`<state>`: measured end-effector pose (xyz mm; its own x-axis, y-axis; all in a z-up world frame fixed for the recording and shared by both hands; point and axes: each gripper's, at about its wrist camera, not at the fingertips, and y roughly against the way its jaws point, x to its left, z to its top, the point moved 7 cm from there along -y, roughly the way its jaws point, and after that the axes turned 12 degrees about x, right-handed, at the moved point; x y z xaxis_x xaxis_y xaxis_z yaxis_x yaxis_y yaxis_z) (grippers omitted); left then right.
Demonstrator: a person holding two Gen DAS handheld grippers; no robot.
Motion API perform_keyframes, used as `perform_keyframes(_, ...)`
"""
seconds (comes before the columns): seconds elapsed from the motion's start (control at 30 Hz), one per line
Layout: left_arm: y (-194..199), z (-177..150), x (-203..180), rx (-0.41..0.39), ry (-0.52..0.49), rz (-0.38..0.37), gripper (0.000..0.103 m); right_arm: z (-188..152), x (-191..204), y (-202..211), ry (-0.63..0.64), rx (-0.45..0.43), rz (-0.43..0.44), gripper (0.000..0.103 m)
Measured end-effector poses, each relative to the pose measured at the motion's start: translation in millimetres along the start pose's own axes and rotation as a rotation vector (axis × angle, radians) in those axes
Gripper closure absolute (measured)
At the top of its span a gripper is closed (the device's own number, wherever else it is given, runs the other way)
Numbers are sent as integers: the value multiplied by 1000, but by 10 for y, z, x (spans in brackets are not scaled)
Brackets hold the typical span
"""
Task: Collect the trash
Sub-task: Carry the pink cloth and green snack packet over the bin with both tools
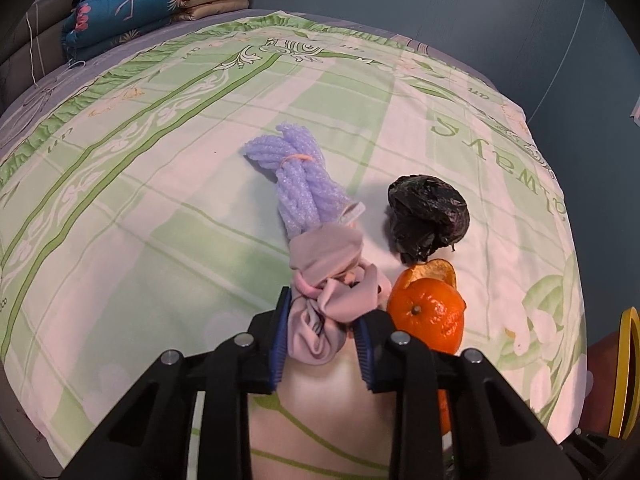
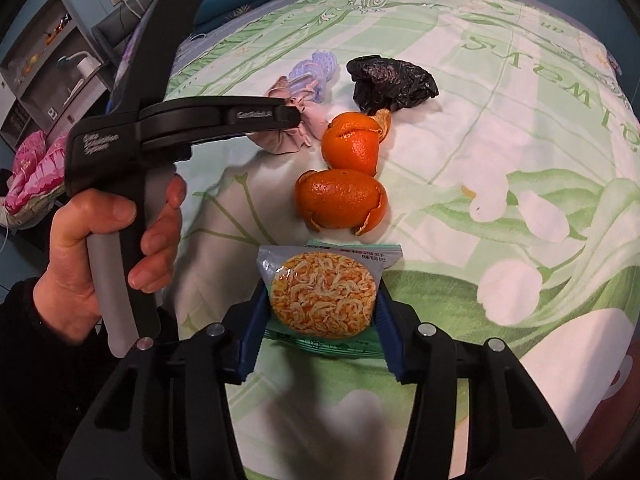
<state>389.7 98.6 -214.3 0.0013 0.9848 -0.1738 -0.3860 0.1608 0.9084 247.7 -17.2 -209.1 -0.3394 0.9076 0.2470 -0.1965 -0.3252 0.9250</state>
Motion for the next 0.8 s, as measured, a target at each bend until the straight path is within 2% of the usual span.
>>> perform_keyframes(0.23,292,-90,49,-35,3,-4,77,-55,28,101,-7,-3,26,57)
perform_keyframes(0.8,1057,-516,144,-122,15,-13,77,-287,177,789,42,-116,28,57)
